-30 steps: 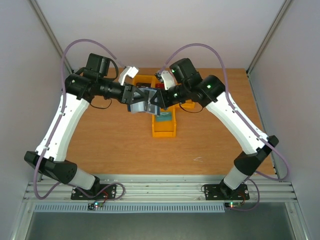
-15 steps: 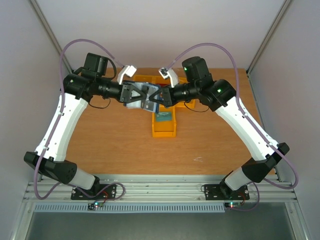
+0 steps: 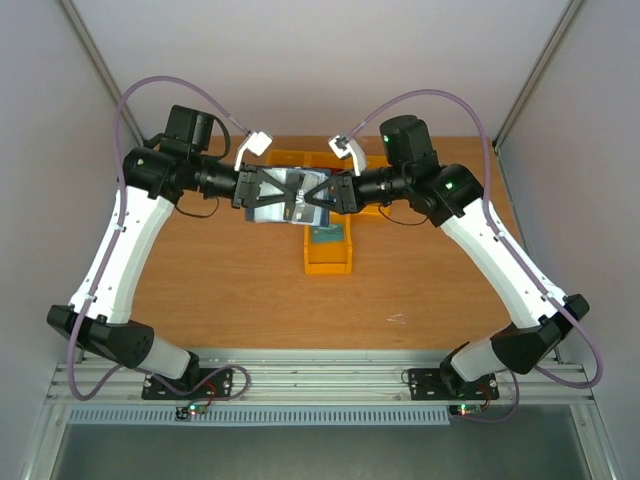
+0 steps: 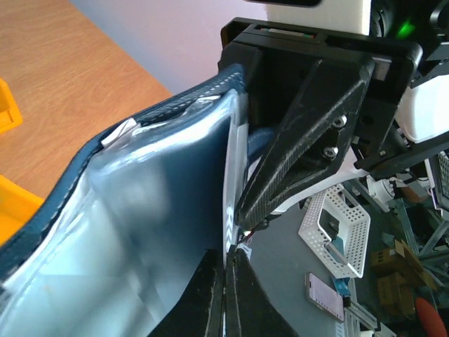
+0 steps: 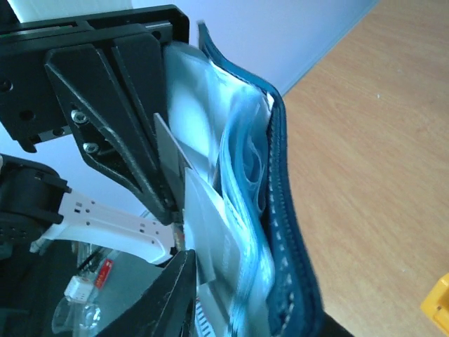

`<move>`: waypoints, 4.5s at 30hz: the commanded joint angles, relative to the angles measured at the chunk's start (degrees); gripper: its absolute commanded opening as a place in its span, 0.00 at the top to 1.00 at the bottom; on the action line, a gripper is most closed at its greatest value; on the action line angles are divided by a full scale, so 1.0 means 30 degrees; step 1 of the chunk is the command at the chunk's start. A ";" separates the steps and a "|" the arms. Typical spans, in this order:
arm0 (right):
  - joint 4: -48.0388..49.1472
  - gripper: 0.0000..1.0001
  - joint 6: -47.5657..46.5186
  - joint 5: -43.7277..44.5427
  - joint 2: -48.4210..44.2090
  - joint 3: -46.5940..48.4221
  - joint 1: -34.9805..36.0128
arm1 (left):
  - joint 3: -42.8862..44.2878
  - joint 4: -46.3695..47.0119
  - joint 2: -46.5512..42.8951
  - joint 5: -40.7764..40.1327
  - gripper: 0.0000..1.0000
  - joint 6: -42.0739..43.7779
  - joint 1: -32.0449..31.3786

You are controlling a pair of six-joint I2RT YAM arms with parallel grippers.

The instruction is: Take the credit cards out of the card holder

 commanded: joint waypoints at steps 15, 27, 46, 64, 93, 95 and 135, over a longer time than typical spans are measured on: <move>0.0398 0.99 -0.0202 -0.2140 -0.1183 -0.1995 -0.2161 | 0.1009 -0.1842 -0.0294 -0.3348 1.00 0.2589 0.1394; -0.2871 0.99 0.0037 0.0120 -0.1405 -0.2663 -0.4870 | -0.0154 -0.2498 -0.0719 -0.6180 1.00 0.4795 0.1639; 0.0287 0.96 0.6646 0.0772 -0.0821 -1.4383 0.0071 | -0.0427 -0.2047 -0.0396 -0.7500 1.00 0.5293 0.1606; -0.9364 0.12 -0.4097 0.8211 -0.1574 0.0435 0.1598 | 0.0754 -0.6620 -0.0319 -0.5937 1.00 1.0165 -0.0553; -0.5151 0.99 0.0901 0.2930 0.1395 0.2678 0.0389 | 0.0872 -0.4353 -0.0355 -0.8587 0.36 0.8721 -0.1933; -0.2281 0.99 0.5732 0.1086 0.1023 0.0622 -0.1390 | 0.1399 -0.3418 -0.0119 -1.1890 0.25 0.6999 -0.1970; 1.2629 0.99 2.3257 0.4078 -0.2215 -0.9932 -0.2337 | -0.1957 0.8775 0.2645 -2.8746 0.94 2.0382 -1.0780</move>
